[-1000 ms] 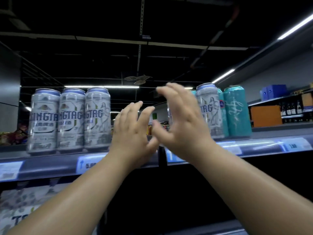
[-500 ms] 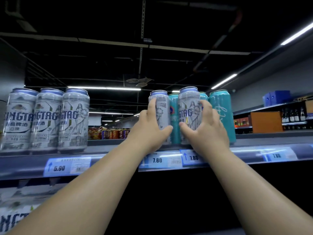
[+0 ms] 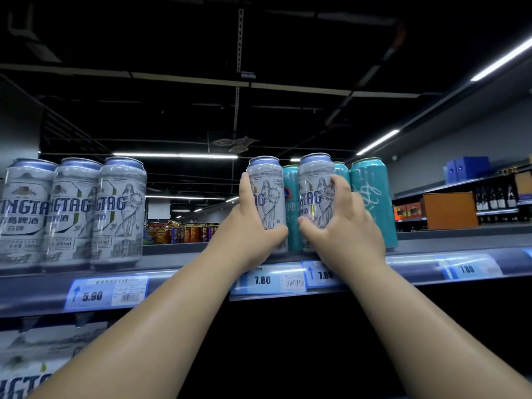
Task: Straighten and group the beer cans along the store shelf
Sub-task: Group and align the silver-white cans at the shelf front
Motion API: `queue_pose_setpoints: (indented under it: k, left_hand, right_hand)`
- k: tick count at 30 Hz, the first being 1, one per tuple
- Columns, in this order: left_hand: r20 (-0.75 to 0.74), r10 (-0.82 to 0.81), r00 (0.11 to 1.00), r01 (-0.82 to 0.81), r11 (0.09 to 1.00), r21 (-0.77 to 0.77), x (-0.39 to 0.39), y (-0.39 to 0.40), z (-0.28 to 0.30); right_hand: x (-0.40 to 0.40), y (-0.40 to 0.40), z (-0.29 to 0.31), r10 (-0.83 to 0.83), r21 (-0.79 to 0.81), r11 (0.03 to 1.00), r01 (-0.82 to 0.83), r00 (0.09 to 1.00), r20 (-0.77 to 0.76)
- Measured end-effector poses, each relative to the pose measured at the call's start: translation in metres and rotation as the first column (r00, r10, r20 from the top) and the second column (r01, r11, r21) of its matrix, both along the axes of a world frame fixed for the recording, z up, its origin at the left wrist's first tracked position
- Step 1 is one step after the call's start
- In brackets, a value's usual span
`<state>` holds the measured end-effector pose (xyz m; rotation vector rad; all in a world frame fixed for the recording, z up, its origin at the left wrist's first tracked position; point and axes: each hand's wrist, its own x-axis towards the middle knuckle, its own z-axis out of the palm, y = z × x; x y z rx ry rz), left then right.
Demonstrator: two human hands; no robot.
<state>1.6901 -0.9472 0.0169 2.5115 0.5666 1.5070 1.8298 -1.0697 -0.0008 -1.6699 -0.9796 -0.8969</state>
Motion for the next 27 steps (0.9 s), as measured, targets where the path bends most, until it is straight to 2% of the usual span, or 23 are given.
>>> queue_pose_setpoints:
  k: [7,15,19,23,27]
  left_hand:
    - [0.07,-0.001,0.998,-0.002,0.999,0.044,-0.002,-0.002,-0.002]
    - [0.079,-0.019,0.997,0.017,0.999,0.03,-0.004,-0.002,-0.002]
    - [0.136,-0.038,0.99,0.03,0.998,0.055,-0.007,-0.004,-0.002]
    - [0.249,-0.07,0.966,0.043,0.993,0.111,-0.019,-0.007,0.003]
    - [0.323,-0.051,0.945,-0.018,0.978,0.206,-0.052,-0.008,0.004]
  right_hand:
    - [0.001,0.0,0.0,-0.039,-0.007,0.999,0.038,0.998,-0.051]
    - [0.003,0.0,-0.002,0.008,0.013,1.0,-0.008,1.0,0.002]
    - [-0.001,-0.003,-0.001,0.03,0.034,0.999,-0.032,0.998,0.063]
    - [-0.013,-0.006,0.004,0.049,0.141,0.987,-0.072,0.986,0.157]
    - [-0.043,0.001,0.01,0.185,0.25,0.943,-0.221,0.969,0.161]
